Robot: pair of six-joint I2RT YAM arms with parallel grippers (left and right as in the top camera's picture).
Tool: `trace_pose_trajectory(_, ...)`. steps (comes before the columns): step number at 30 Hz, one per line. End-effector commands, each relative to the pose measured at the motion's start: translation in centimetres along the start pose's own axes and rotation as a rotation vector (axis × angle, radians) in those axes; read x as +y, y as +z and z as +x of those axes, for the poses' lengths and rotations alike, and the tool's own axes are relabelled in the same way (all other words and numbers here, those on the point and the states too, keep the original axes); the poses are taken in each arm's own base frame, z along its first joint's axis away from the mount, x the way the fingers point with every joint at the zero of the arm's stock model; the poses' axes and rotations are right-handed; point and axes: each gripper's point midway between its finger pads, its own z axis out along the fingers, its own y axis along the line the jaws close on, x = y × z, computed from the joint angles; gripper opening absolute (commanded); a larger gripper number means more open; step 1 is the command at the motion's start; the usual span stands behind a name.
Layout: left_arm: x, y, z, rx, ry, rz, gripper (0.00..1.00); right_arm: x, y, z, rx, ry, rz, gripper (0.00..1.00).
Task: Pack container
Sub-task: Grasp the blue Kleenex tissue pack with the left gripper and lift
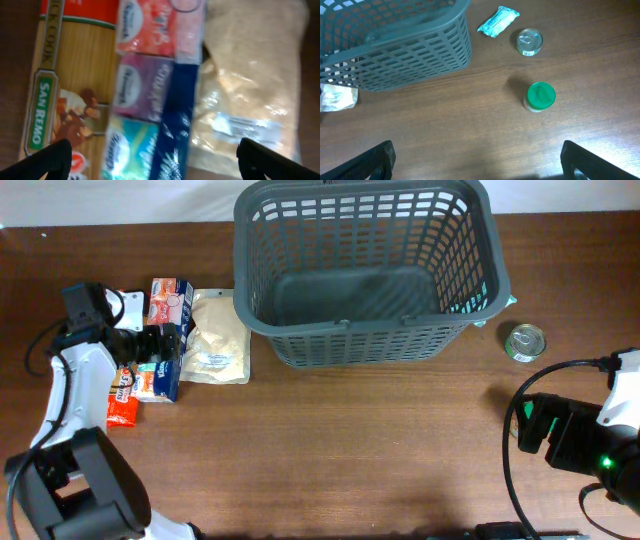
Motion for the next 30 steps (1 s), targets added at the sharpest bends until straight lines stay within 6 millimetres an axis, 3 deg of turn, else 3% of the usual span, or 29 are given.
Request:
trace_pose_trajectory(1, 0.2, 2.1, 0.3, 0.031, 0.043, -0.036, 0.98, -0.3, 0.2, 0.1, 0.009, 0.009, 0.021, 0.99)
trace_pose_trajectory(9, -0.5, 5.5, 1.0, 0.098, 0.129, -0.137, 0.98, -0.3, 0.2, 0.1, 0.009, 0.009, 0.021, 0.99)
trace_pose_trajectory(15, 0.6, 7.9, 1.9, 0.126, 0.125, -0.172, 0.95, -0.3, 0.2, 0.1, 0.009, 0.009, 0.021, 0.99)
trace_pose_trajectory(16, 0.6, 8.1, 1.9, 0.128, 0.125, -0.173, 0.91, -0.3, 0.2, 0.1, 0.009, 0.009, 0.021, 0.99)
trace_pose_trajectory(20, 0.7, 8.8, 1.9, 0.124, 0.125, -0.173, 0.57, -0.3, 0.2, 0.1, 0.009, 0.009, 0.021, 0.99)
trace_pose_trajectory(26, 0.6, 8.6, 1.6, 0.113, 0.118, -0.174, 0.29, -0.3, 0.2, 0.1, 0.009, 0.009, 0.021, 0.99)
trace_pose_trajectory(28, 0.6, 8.1, 0.9, 0.094, 0.101, -0.179, 0.15, -0.3, 0.2, 0.1, 0.009, 0.009, 0.021, 0.99)
trace_pose_trajectory(30, 0.6, 7.3, -0.2, 0.063, 0.092, -0.184, 0.08, -0.3, 0.2, 0.1, 0.009, 0.009, 0.021, 0.99)
